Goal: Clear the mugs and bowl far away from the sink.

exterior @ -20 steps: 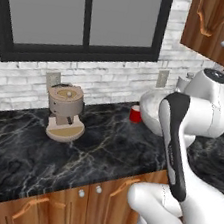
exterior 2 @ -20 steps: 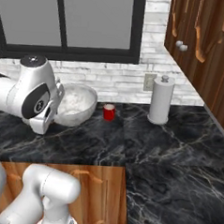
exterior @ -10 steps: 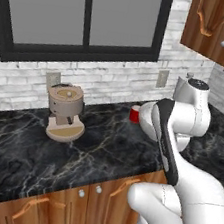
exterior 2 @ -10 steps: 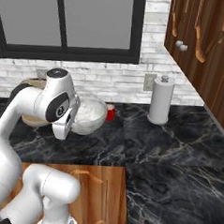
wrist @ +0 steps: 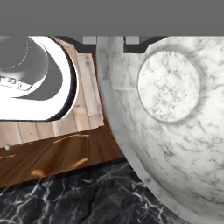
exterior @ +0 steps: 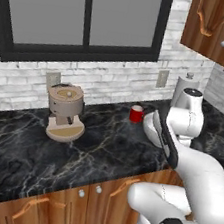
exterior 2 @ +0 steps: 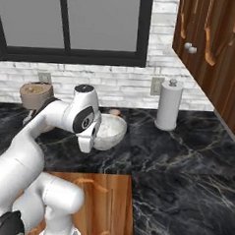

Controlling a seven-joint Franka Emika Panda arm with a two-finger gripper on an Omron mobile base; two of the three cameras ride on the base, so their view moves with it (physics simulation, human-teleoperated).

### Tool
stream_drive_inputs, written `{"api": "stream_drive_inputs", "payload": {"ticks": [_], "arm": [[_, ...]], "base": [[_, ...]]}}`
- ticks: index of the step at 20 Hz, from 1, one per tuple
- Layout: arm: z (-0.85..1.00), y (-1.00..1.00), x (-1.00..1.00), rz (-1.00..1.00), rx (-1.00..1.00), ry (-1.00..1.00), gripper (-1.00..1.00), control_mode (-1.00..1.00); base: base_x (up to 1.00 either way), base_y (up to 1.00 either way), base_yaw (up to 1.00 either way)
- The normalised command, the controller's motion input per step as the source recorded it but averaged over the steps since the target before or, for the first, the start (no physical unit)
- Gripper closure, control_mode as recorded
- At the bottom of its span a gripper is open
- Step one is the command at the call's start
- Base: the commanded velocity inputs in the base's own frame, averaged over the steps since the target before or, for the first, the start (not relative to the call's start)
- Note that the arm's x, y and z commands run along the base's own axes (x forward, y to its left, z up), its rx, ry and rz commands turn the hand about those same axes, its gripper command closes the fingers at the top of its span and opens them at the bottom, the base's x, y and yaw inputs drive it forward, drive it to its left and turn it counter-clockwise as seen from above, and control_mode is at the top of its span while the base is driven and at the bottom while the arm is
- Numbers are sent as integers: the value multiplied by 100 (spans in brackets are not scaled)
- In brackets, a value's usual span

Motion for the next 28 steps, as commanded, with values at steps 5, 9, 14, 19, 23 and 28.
{"api": "stream_drive_inputs", "payload": {"ticks": [5, 9, 14, 19, 23, 28], "arm": [[-52, -37, 54, 0, -8, 0, 100, -100], [-39, -39, 61, 0, -4, 0, 100, -100], [-26, -43, 62, 0, -1, 0, 100, -100], [-19, -45, 53, 0, 0, 0, 100, -100], [-14, -37, 52, 0, 0, 0, 100, -100], [-25, -26, 62, 0, 0, 0, 100, -100]], "base": [[0, 0, 0], [0, 0, 0], [0, 0, 0], [0, 0, 0], [0, 0, 0], [0, 0, 0]]}}
